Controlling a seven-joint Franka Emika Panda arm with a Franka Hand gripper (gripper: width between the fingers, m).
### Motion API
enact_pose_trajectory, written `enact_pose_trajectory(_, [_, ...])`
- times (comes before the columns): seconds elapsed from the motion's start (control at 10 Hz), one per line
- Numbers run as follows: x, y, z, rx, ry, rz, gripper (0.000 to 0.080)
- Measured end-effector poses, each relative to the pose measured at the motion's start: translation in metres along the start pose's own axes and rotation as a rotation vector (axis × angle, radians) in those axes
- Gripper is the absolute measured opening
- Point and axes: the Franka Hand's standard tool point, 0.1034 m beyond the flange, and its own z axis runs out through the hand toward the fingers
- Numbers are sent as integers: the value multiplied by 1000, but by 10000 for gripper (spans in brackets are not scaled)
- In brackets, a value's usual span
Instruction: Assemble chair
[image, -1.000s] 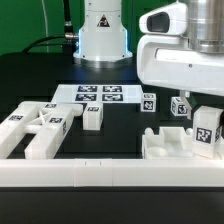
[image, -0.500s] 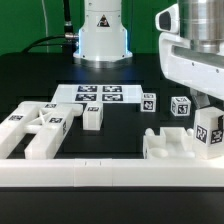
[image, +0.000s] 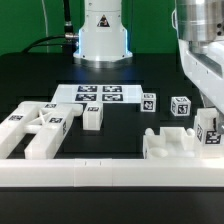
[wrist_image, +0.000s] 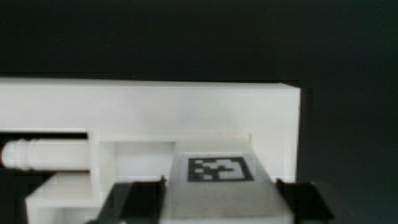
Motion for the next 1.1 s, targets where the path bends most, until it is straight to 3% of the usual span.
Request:
enact_pose_trajectory(0.3, [0,0,0,-1,-3,33,292])
enact_pose_trajectory(0.4, [0,1,1,-4,-4,-10,495])
enact_pose_trajectory(0.5, [0,2,0,-15,-4,-47,495])
enact_pose_trajectory(0.6, [0,2,-1,-21,-4,-134,617])
enact_pose_trajectory(1.1, [0,2,-1,-20,-8,-533,649])
